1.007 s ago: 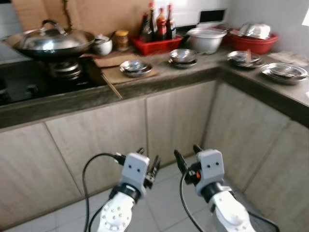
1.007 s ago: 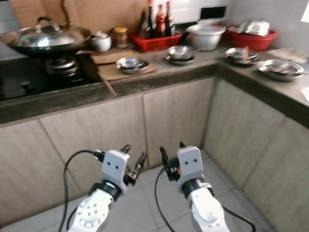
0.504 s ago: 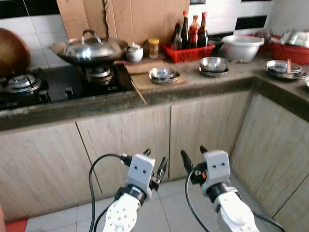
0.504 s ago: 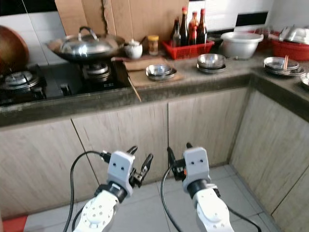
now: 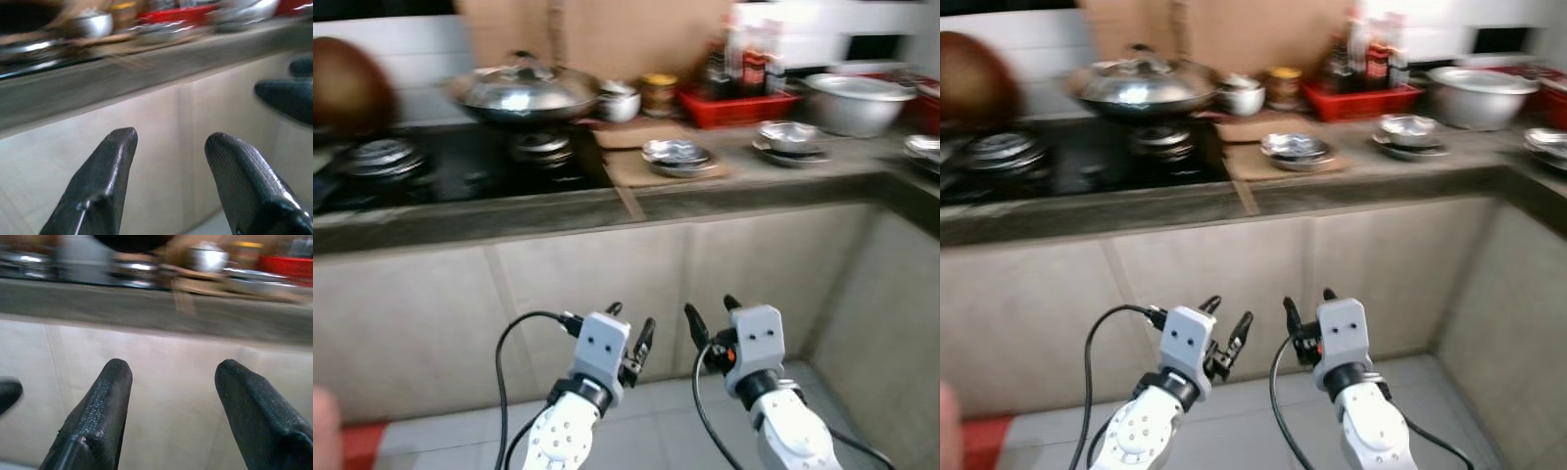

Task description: Kitchen organization

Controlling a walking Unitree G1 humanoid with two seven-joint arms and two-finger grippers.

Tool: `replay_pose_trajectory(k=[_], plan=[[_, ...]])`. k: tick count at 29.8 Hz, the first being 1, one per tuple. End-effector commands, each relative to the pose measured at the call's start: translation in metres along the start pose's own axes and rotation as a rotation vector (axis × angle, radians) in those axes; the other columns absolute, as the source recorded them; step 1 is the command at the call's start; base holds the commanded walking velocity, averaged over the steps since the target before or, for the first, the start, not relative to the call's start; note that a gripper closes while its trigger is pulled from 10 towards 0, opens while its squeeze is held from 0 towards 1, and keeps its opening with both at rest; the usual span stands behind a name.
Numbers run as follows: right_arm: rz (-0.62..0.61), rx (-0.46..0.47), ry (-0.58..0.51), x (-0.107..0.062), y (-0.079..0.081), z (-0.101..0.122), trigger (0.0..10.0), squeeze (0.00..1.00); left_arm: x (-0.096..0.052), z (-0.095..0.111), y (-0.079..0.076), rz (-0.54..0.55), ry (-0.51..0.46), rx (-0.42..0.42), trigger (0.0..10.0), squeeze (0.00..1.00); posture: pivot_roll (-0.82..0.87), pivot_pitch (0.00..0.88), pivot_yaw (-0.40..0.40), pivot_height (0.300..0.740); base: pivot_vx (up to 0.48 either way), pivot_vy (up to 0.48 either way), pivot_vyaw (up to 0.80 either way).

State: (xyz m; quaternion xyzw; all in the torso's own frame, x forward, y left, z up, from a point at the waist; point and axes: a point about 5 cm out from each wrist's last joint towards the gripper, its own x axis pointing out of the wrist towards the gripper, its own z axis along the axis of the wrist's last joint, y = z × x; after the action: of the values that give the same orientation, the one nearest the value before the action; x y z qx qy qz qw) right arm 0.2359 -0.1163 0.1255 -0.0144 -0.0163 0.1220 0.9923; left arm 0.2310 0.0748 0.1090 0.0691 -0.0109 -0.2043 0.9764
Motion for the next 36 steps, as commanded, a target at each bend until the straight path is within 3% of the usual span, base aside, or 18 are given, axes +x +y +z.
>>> replay_pose_trajectory(k=[1, 36], plan=[[0.001, 0.011, -0.01, 0.002, 0.001, 0.002, 10.0, 0.0, 0.0, 0.002, 0.003, 0.012, -0.004, 0.003, 10.0, 0.0, 0.0, 0.0, -0.036, 0.74, 0.289, 0.0, 0.0], [-0.025, -0.022, -0.045, 0.019, -0.007, 0.011, 10.0, 0.0, 0.001, 0.002, 0.002, 0.011, -0.005, 0.0, 10.0, 0.0, 0.01, 0.0, -0.039, 0.74, 0.289, 0.0, 0.0]])
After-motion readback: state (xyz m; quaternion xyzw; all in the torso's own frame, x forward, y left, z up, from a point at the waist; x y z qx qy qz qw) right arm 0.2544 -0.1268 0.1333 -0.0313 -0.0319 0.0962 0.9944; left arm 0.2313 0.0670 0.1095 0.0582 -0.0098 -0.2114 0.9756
